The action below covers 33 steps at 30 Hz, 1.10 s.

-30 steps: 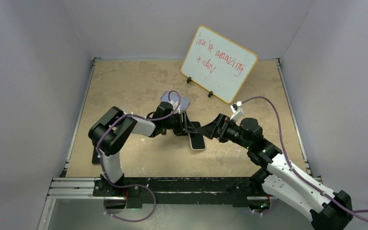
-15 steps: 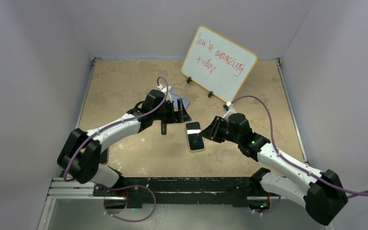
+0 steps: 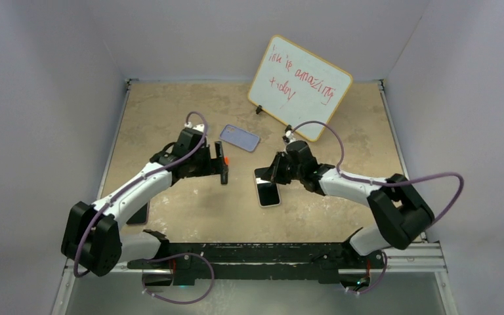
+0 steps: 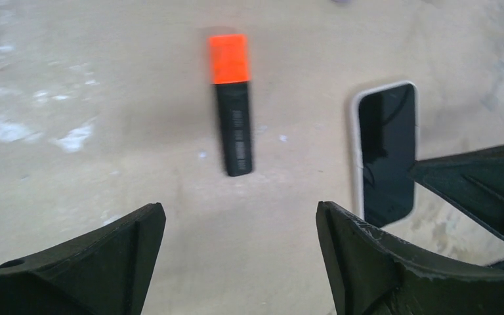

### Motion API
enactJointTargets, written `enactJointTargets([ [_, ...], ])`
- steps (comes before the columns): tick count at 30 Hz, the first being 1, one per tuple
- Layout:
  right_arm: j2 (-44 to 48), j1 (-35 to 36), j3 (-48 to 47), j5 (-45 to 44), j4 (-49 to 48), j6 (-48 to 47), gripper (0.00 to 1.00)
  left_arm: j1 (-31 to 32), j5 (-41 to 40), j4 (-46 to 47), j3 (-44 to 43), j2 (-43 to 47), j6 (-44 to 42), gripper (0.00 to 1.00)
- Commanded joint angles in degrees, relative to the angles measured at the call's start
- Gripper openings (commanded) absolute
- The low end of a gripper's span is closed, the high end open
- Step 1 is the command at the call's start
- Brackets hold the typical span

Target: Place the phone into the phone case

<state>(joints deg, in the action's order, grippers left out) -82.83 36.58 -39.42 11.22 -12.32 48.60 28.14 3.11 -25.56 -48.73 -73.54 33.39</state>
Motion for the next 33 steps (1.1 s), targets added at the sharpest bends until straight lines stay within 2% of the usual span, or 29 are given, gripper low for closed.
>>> enactJointTargets([
  [1, -5.0, -0.2, -1.0, 1.5, -3.7, -1.1, 0.0, -5.5, -4.4, -1.4, 4.8, 5.8, 2.1, 0.87],
  [6, -7.8, -0.3, -0.3, 1.5, -4.3, -1.2, 0.0, -8.2, -10.3, -2.8, 7.7, 8.9, 5.8, 0.84],
  [10, -6.2, -0.3, -1.1, 0.9, -2.3, -2.8, 0.0, -10.4, -14.2, -6.3, 7.5, 9.9, 8.0, 0.92],
  [13, -3.8, -0.3, -1.3, -0.5, -0.8, -2.6, 0.09, -13.4, -15.9, -9.2, 7.4, 11.0, 8.6, 0.94],
  [19, 2.4, -0.2, -0.7, -0.8, -1.0, -2.2, 0.33, -21.5, -22.6, -14.7, 8.1, 15.0, 13.3, 0.98],
  [23, 6.4, -0.3, 0.2, 0.2, -1.2, -2.7, 0.61, -25.0, -31.8, -19.1, 9.8, 18.3, 21.3, 0.96],
  [28, 11.5, -0.3, 1.2, 1.2, -0.2, -2.8, 0.96, -28.1, -36.4, -20.7, 10.9, 19.3, 26.8, 0.96],
  [29, 12.4, -0.3, 1.3, 1.2, 0.1, -2.6, 0.98, -28.9, -37.6, -21.3, 10.5, 18.7, 27.6, 0.96],
  [33, 15.6, -0.3, 1.8, 1.2, 0.8, -1.8, 0.99, -33.7, -41.7, -22.9, 9.3, 17.0, 32.8, 0.94],
])
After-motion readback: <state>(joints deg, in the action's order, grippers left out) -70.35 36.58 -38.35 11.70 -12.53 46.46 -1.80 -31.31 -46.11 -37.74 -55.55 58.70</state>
